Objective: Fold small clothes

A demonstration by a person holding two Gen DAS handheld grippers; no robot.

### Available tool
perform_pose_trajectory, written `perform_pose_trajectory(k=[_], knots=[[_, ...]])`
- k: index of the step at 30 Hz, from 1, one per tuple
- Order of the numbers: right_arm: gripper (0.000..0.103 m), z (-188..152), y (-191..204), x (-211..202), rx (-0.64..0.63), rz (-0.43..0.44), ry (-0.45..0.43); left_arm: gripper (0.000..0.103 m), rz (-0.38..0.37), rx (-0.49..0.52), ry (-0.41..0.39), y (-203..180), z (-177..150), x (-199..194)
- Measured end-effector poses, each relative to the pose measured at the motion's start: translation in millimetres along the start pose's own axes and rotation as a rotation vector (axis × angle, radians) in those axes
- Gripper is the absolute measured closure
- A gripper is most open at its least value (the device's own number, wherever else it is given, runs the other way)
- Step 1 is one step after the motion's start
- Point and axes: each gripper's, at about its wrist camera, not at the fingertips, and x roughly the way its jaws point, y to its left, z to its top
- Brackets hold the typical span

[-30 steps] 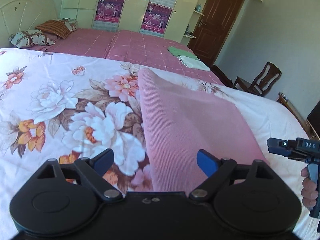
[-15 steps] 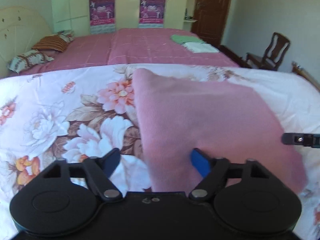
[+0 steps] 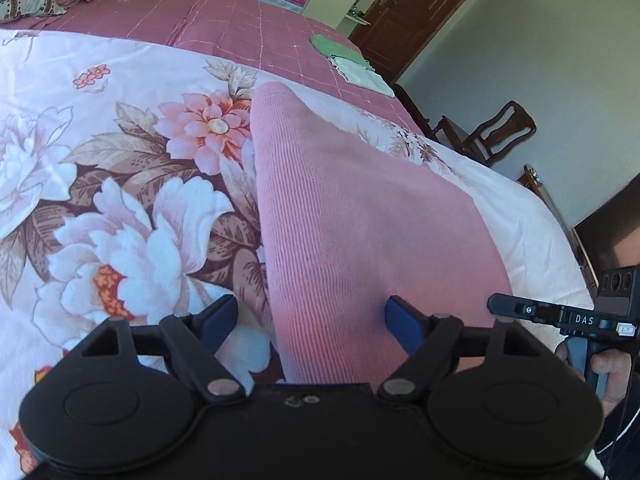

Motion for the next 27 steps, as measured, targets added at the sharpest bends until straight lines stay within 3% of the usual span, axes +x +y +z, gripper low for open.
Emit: perform_pose_trajectory(k=[3,4,5,11,16,22,27], knots=[[0.045,3,8,7,-0.055,-0.005,0.010,0.029,0.032,0.052,0.008,-13,4,8],[0.051,3,12,11,-0.076,-0.017,0.013,0.043,0.021,0.061,0.009,-16,6,9],[0.064,3,16,15,-0.098,-0.034,0.018,0.055,0.004,0.054,0.012,-19,7,10],[0.081,-7,45,20,-0.194,-0.145,-0.017,0.069,0.169,0.276,-0.021,-66,6,9],[0.083,-14,73,11,-0.294,-0.227,-0.070,0.072,0.221,0.370,-0.071,-88,-2,-5],[0.083,-17,111,-3,-0.382,-0.265,-0.108,0.073,0.195,0.428,-0.110,-98,-5,-33],[0.083,-27,153,-6,-0.421,-0.301,-0.133,0.073,0.161,0.433,-0.136,-77,-10,-66]])
